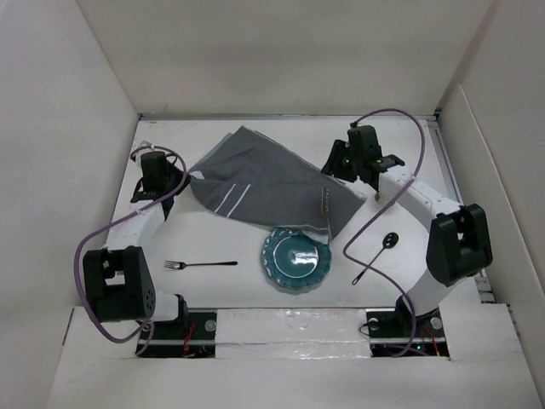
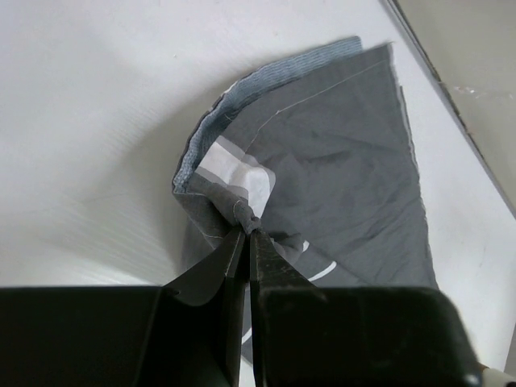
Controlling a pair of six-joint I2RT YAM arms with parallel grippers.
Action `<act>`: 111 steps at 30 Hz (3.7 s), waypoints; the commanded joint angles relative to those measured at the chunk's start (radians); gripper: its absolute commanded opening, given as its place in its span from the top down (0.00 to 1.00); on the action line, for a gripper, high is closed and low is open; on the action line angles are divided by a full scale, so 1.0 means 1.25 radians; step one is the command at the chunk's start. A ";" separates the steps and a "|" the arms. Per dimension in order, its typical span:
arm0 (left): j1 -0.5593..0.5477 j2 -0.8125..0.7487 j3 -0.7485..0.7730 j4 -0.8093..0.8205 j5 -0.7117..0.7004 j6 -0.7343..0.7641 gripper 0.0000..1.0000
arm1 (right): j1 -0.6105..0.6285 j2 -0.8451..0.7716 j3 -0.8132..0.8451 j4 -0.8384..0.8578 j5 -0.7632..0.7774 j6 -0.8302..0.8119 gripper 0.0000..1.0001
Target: Set the dinner table for one person
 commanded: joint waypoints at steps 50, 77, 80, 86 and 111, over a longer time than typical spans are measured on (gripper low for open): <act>0.002 0.040 0.336 -0.062 0.059 0.031 1.00 | -0.072 -0.134 0.045 0.082 -0.120 0.048 1.00; -0.004 0.147 0.784 -0.196 0.003 0.045 1.00 | -0.176 -0.005 0.569 0.058 -0.052 0.040 1.00; 0.005 0.219 0.885 -0.212 0.020 0.038 1.00 | -0.197 0.121 0.714 0.035 -0.093 0.065 1.00; 0.005 0.311 1.075 -0.222 0.050 -0.006 1.00 | -0.222 0.289 1.008 -0.059 -0.136 0.097 1.00; 0.019 0.156 -0.052 0.254 0.217 -0.035 1.00 | -0.248 0.107 -0.035 0.172 -0.212 0.077 1.00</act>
